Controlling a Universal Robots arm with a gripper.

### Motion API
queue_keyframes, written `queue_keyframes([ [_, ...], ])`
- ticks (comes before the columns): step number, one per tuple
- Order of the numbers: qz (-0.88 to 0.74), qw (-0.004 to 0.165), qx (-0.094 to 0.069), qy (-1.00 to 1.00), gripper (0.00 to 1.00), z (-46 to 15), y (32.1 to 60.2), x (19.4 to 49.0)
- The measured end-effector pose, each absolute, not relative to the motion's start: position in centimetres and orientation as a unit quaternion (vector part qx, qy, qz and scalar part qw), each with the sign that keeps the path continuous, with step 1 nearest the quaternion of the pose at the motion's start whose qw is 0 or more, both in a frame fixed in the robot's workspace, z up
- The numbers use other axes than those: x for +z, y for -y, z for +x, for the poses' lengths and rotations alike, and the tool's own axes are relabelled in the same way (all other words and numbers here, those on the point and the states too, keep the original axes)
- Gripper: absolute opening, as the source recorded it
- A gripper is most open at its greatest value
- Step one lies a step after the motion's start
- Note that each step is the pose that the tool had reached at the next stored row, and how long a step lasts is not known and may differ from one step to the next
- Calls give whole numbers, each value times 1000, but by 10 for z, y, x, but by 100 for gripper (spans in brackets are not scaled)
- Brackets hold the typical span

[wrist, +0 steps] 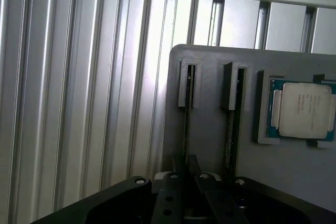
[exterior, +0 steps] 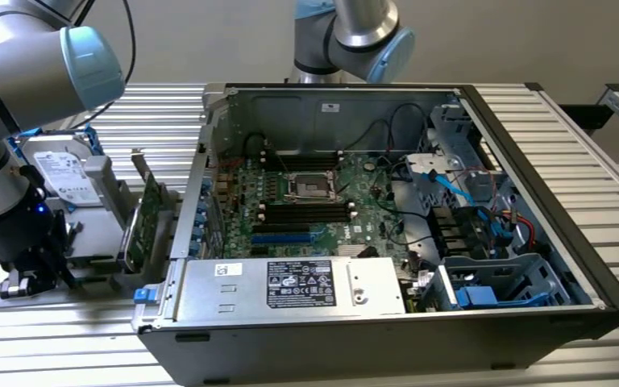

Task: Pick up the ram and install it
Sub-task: 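Pick up the ram and move it above insertion slot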

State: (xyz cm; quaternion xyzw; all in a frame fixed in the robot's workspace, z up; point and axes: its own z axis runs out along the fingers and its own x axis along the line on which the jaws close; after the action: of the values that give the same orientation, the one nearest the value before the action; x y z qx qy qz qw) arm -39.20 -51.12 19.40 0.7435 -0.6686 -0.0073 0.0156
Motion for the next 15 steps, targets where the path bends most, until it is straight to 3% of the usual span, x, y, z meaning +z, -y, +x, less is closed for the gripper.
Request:
queue_keyframes([
  [15,739,16,-7,674,14,-392,511,194],
])
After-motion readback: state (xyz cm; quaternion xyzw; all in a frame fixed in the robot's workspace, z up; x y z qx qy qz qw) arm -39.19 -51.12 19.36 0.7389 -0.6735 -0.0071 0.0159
